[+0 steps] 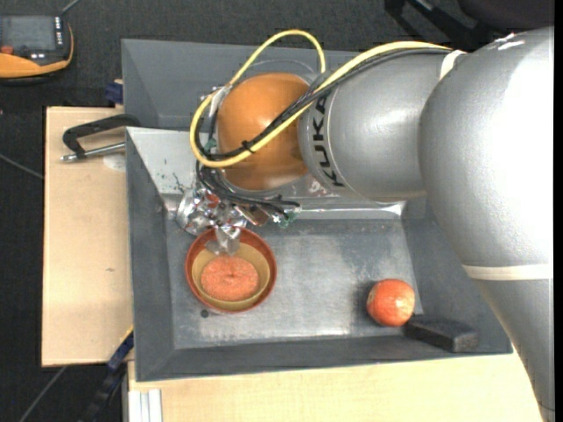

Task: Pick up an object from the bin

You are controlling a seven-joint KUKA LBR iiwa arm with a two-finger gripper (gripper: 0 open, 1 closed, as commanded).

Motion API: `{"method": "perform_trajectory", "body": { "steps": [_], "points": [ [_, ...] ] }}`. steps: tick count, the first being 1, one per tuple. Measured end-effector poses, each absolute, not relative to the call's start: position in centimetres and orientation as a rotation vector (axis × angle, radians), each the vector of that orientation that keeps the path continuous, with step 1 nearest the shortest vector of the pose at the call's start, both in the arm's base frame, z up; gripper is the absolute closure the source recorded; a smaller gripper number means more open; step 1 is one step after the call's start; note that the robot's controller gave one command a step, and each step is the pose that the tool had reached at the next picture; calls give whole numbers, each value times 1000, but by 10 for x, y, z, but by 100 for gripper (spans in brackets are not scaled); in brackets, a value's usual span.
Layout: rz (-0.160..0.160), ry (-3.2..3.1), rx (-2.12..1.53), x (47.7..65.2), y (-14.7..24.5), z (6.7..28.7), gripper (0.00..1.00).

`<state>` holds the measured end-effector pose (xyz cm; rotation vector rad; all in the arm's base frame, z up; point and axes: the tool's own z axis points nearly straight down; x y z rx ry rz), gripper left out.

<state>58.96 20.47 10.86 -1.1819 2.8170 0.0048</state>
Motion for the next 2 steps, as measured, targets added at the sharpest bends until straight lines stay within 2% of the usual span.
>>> {"method": "perform_trajectory", "body": {
  "steps": [1,2],
  "points": [
    [6,2792,-1202,604,219,202,100],
    [7,2802,-1205,602,218,196,100]
  ]
}}
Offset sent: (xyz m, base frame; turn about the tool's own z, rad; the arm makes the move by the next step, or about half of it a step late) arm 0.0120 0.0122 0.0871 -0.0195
